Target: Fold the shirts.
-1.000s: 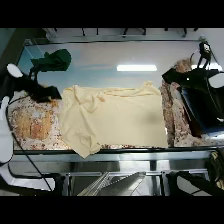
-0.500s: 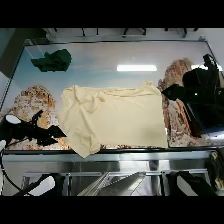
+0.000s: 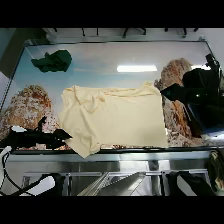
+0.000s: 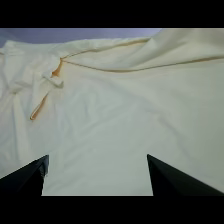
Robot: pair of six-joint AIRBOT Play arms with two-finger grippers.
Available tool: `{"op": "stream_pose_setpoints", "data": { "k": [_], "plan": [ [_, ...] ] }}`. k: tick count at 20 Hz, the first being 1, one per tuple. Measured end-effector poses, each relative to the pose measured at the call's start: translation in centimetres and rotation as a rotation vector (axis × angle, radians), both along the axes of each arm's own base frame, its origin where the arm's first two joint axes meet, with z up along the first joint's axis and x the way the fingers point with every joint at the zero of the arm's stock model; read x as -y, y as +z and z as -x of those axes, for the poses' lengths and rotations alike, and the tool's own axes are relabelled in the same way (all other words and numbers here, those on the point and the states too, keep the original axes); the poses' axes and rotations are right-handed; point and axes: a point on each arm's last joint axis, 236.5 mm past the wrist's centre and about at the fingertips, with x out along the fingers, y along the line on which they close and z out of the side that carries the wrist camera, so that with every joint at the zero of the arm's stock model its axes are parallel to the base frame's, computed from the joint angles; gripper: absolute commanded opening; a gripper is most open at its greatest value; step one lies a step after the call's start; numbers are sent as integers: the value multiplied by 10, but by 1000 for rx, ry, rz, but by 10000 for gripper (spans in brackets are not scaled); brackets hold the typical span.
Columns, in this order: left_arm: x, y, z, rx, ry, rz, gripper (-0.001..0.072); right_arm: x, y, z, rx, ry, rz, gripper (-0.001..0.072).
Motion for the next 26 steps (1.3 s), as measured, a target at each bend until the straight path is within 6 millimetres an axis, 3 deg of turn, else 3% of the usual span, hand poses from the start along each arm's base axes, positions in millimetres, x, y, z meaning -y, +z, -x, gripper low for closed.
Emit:
{"op": "stream_pose_setpoints", "data": {
  "k": [2,3,6,8,14,18,20,26],
  "plan": [
    [7,-10,1,-10,-23,8,103,-2,1,1,-2,4,-7,703],
    [8,-15,0,-7,-34,-5,14,-2,0,3,-9,10,-7,703],
    [10,-15,-8,37,-39,-23,14,-4,-6,12,-48,37,-3,703],
    [-7,-8,-24,116,-12,-92,14,3,-23,24,-113,48,27,703],
    [-36,66,-49,293,80,-115,14,46,-109,74,-406,-42,9,701],
    [-33,90,-50,334,91,-122,14,78,-161,108,-567,-137,24,701],
    [-24,97,-49,345,72,-119,14,80,-183,126,-634,-152,12,701],
    [-3,103,-45,343,22,-100,14,60,-225,145,-695,-157,-85,701]
  ]
}}
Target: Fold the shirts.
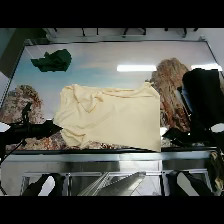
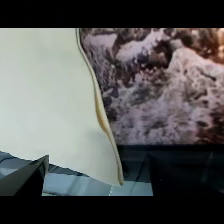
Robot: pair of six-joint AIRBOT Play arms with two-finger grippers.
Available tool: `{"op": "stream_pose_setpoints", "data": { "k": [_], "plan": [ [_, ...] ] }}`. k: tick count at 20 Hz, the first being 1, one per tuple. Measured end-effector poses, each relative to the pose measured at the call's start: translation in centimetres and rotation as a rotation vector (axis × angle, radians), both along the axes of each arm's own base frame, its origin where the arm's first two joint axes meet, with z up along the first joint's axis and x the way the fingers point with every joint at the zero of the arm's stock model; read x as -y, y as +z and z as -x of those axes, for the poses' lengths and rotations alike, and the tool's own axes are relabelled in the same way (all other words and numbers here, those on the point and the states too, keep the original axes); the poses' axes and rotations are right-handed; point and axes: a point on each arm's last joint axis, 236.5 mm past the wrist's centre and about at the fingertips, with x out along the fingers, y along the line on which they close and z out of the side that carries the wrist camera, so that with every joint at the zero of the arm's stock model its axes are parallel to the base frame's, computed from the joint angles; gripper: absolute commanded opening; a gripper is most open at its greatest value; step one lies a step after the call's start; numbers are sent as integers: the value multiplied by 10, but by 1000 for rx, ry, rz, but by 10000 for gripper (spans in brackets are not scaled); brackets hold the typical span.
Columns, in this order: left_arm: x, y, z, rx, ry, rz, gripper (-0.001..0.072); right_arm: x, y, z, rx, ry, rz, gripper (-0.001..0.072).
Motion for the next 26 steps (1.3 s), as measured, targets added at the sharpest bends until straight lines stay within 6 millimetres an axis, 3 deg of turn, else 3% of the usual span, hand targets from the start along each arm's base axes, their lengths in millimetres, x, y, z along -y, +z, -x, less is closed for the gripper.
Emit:
{"op": "stream_pose_setpoints", "data": {
  "k": [8,9,10,11,16,20,23,26],
  "plan": [
    [4,1,1,-4,-10,2,14,-29,-30,12,-60,-12,-140,697],
    [4,1,1,-4,-10,3,14,-33,-31,13,-63,-7,-153,547],
    [4,1,1,-4,-11,3,14,-35,-35,15,-63,7,-142,191],
    [4,1,1,-4,-11,3,14,-33,-41,16,-62,23,-119,32],
    [4,14,-3,17,-31,-2,14,-41,-32,18,-25,80,-118,21],
    [-2,49,-20,99,-59,-33,14,-45,9,6,86,106,-109,20],
    [-1,82,-25,174,-88,-63,14,-43,66,-10,232,99,-55,19],
    [-5,119,-16,244,-90,-145,14,-35,134,-17,395,96,53,20]
  ]
}}
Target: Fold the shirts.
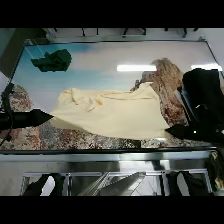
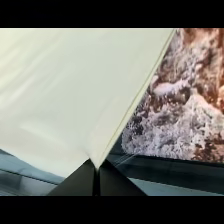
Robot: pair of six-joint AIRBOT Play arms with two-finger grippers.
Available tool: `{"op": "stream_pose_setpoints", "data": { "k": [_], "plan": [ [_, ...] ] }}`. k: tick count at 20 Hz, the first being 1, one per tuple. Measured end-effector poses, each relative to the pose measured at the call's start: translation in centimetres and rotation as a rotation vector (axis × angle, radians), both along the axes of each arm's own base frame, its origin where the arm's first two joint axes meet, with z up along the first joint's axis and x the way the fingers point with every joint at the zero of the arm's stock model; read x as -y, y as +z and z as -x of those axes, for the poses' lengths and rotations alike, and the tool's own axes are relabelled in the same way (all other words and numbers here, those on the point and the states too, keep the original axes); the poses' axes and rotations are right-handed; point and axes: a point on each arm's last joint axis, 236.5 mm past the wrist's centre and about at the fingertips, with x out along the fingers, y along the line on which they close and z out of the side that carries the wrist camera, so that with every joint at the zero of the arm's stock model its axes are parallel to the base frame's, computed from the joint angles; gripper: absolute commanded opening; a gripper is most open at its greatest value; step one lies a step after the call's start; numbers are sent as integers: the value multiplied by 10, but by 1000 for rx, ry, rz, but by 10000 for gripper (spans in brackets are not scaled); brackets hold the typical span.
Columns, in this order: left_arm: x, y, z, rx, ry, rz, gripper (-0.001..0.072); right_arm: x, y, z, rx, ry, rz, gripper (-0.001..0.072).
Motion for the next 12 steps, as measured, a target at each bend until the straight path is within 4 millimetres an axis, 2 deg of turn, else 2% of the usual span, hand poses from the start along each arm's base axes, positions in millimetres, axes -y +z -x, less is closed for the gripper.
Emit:
{"op": "stream_pose_setpoints", "data": {
  "k": [3,8,12],
  "plan": [
    [-11,50,12,115,30,-152,13,6,65,7,126,-6,106,20],
    [-22,158,50,300,37,-407,13,13,174,21,330,-13,260,20],
    [-21,260,78,518,53,-511,13,20,263,42,509,-41,414,20]
  ]
}}
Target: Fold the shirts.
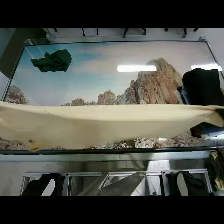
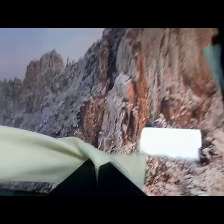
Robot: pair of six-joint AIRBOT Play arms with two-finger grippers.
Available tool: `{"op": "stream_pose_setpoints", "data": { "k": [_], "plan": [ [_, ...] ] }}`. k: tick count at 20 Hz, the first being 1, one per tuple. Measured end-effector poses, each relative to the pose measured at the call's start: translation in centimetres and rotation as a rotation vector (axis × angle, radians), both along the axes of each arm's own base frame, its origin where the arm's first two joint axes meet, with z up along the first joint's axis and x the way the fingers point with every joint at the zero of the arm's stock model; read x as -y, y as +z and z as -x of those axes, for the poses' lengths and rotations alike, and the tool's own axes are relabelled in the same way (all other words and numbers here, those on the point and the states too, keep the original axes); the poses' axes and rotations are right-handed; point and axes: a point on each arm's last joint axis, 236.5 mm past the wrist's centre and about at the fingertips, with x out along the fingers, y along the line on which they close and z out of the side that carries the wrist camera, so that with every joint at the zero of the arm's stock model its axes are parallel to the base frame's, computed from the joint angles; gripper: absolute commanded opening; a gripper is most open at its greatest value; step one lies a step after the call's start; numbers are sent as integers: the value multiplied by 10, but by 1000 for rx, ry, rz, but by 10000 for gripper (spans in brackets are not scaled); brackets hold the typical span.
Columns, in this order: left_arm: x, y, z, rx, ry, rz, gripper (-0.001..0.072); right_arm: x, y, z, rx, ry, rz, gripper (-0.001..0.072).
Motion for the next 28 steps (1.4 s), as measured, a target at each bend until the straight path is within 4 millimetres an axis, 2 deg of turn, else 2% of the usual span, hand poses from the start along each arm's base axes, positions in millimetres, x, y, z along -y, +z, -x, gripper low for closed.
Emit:
{"op": "stream_pose_setpoints", "data": {
  "k": [1,3,5,6,8,10,12,14,16,18,21,23,25,28],
  "plan": [
    [2,25,7,66,-8,-2,12,0,23,6,56,-6,33,20],
    [5,60,23,161,-35,8,12,0,67,18,168,-25,96,20],
    [2,79,38,227,-41,24,12,-1,104,32,272,-47,145,20],
    [0,83,44,243,-39,28,12,-2,117,39,311,-56,163,19],
    [-4,82,55,253,-38,34,12,-2,130,51,352,-77,182,20],
    [-8,73,65,239,-33,33,12,-1,134,61,365,-104,187,20],
    [-11,65,71,223,-27,33,12,4,135,69,367,-143,190,19],
    [-15,57,69,199,-5,29,12,11,130,72,344,-180,184,20],
    [-13,49,55,156,3,23,12,21,115,65,286,-214,167,20],
    [-6,32,27,71,0,0,13,34,86,51,178,-241,141,20],
    [7,-24,-28,-140,-31,-87,12,52,13,18,-61,-262,63,20],
    [18,-65,-76,-238,-66,-150,12,60,-40,-13,-183,-263,-8,20],
    [26,-109,-123,-310,-99,-209,12,60,-88,-52,-244,-230,-81,20],
    [30,-172,-192,-379,-114,-256,13,58,-145,-120,-258,-163,-139,21]
  ]
}}
